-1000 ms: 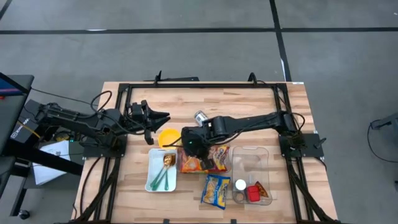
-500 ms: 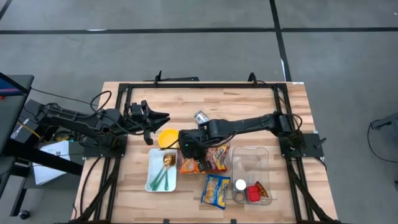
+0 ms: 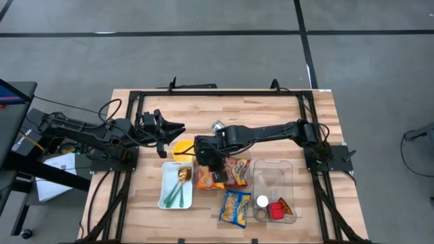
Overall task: Pick & Place Food Item
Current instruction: Put the orange noodle pack into the left transparent bin, then put the blue noodle pack into the left transparent bin
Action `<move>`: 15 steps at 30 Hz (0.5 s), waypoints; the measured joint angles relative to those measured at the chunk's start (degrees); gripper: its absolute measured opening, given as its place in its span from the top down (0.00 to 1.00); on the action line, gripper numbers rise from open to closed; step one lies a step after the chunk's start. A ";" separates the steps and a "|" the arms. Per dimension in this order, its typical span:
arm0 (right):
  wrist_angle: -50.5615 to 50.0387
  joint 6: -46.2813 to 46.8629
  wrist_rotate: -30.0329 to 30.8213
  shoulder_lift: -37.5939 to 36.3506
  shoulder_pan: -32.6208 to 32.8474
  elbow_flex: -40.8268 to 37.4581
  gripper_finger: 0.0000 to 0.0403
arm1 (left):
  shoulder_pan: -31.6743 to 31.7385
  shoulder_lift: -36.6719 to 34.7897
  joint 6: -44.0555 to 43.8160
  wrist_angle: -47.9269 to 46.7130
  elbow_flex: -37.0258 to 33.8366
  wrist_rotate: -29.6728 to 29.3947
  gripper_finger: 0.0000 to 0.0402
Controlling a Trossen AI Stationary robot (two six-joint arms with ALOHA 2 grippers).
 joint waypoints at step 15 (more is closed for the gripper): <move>-5.37 9.58 0.04 -4.58 -1.08 -0.04 0.53 | 0.26 0.00 1.94 0.00 0.00 -0.09 0.81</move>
